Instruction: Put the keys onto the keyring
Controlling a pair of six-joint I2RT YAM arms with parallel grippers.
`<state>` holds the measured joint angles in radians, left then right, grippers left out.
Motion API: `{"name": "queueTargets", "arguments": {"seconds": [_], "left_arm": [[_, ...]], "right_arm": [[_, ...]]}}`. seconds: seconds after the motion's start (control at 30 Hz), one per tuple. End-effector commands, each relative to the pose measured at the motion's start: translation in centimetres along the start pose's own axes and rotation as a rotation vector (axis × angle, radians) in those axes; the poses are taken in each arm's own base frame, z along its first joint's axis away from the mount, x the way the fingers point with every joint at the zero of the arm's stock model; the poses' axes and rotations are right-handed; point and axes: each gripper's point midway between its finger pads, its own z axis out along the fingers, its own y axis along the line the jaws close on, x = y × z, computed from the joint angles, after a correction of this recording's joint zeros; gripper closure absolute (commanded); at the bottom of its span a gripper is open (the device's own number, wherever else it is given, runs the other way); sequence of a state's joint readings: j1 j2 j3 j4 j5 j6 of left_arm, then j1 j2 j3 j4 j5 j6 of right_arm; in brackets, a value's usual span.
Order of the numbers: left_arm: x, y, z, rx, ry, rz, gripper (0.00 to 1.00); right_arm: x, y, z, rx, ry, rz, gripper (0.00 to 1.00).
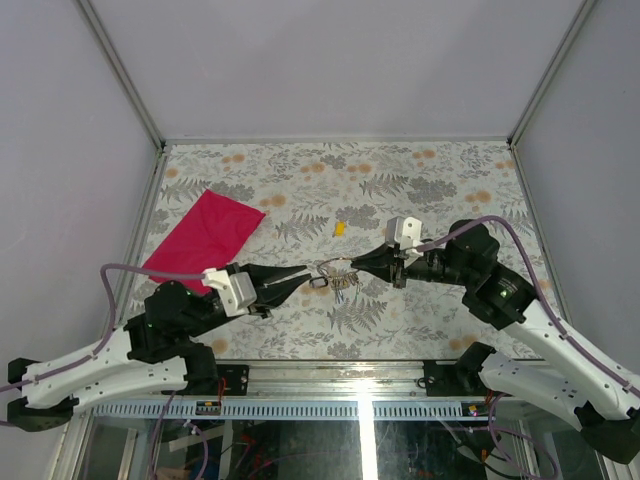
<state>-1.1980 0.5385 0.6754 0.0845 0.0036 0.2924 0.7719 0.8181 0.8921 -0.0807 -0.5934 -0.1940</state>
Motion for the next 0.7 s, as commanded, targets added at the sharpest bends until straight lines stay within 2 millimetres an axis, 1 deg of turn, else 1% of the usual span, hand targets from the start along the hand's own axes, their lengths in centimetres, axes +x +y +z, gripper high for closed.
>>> {"name": "queueTargets", "arguments": {"seconds": [0.0, 0.1, 0.2, 0.27, 0.3, 0.43, 0.53, 0.57, 0.63, 0.67], "left_arm": [[-1.8, 1.0, -0.8, -0.058, -0.077, -0.033, 0.81], [-1.6, 1.2, -1.3, -0.071, -0.074, -0.044, 0.81], [-1.3, 1.5, -1.8, -0.094, -0.064, -0.059, 0.79], [-0.7, 1.8, -1.9, -0.121, -0.035, -0.080, 0.75], [0.0, 1.9, -1.9, -0.134, 0.001, -0.091, 0.73], [1.8, 2.1, -1.4, -0.166, 0.090, -0.141, 0.66], [2.3, 1.7, -0.9, -0.150, 0.106, -0.159, 0.63], [2.3, 1.7, -0.9, -0.150, 0.106, -0.159, 0.63], [2.3, 1.8, -0.8, -0.158, 0.104, -0.160, 0.62], [2.3, 1.9, -0.8, -0.164, 0.104, -0.160, 0.62]], "right_arm": [[-2.9, -1.2, -1.2, 0.065, -0.024, -0.083, 1.00], [-3.3, -1.4, -1.5, 0.079, -0.019, -0.091, 1.00], [-3.3, -1.7, -1.7, 0.095, 0.005, -0.079, 1.00], [-3.1, -1.9, -1.9, 0.108, 0.031, -0.069, 1.00], [-3.0, -2.0, -2.1, 0.115, 0.046, -0.064, 1.00], [-2.4, -2.8, -2.8, 0.168, 0.108, -0.053, 1.00], [-1.6, -3.5, -3.7, 0.219, 0.188, -0.033, 1.00], [-0.9, -3.9, -3.9, 0.235, 0.241, -0.019, 1.00], [-0.1, -4.9, -4.7, 0.292, 0.344, 0.009, 1.00], [-0.1, -5.6, -5.2, 0.331, 0.389, 0.025, 1.00]]}}
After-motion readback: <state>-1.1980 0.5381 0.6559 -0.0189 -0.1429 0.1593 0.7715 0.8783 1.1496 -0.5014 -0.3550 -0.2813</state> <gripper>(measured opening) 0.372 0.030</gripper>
